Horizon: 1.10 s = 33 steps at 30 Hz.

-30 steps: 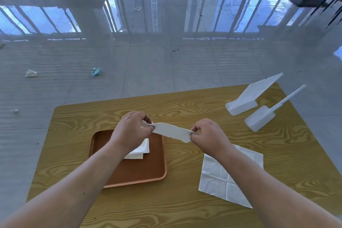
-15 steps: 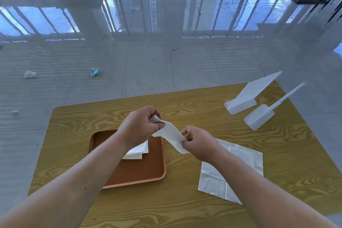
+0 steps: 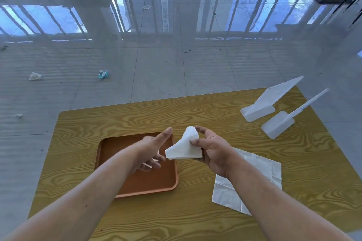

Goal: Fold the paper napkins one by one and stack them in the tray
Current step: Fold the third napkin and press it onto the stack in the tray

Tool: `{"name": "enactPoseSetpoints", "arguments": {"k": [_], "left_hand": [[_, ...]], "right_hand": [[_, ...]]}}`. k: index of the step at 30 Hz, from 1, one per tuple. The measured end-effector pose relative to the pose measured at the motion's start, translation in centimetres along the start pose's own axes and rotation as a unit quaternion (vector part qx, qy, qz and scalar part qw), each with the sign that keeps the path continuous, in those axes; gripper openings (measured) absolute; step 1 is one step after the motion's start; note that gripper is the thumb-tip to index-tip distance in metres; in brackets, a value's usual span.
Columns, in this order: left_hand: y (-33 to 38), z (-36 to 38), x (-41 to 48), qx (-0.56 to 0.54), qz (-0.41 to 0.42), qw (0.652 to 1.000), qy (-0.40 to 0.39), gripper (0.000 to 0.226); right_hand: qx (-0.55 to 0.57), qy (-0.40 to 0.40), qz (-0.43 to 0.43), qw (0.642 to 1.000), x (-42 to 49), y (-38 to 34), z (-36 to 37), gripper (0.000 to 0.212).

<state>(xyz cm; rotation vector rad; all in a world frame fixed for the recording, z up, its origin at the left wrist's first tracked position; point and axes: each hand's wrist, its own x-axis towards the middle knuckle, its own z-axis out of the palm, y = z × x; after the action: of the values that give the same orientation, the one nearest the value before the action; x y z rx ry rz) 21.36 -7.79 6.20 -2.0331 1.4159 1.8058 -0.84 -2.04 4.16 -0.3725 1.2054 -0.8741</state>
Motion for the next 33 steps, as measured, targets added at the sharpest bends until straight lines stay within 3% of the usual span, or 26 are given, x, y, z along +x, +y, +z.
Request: {"name": "enactPoseSetpoints", "arguments": {"k": [2,5,8,13,21,29,33], "left_hand": [[-0.5,0.6,0.0,-0.037,-0.008,0.996,-0.075,0.095],[-1.1,1.5,0.0,-0.161,-0.002,0.973,-0.167,0.091],[-0.9,2.1,0.0,-0.287,0.061,0.947,-0.129,0.076],[-0.4,1.8,-0.1,-0.297,0.132,0.946,-0.009,0.061],[-0.2,0.3,-0.1,-0.286,0.146,0.945,-0.064,0.044],[-0.1,0.4,0.2,-0.327,0.165,0.927,-0.079,0.062],[-0.1,0.6,0.1,-0.326,0.179,0.926,-0.065,0.045]], "right_hand": [[-0.004,-0.007,-0.015,1.000,0.2,0.2,-0.1,0.078],[-0.001,-0.031,-0.035,0.999,0.4,0.2,0.1,0.089],[-0.022,-0.032,-0.053,0.998,0.4,-0.1,0.6,0.089],[-0.133,-0.004,-0.096,0.986,0.4,-0.7,0.9,0.090],[-0.176,-0.048,-0.107,0.977,0.1,-1.1,1.3,0.079],[-0.210,-0.078,-0.113,0.968,-0.3,-2.0,1.8,0.070],[-0.219,-0.038,-0.142,0.965,-0.4,-2.0,2.1,0.065]]}}
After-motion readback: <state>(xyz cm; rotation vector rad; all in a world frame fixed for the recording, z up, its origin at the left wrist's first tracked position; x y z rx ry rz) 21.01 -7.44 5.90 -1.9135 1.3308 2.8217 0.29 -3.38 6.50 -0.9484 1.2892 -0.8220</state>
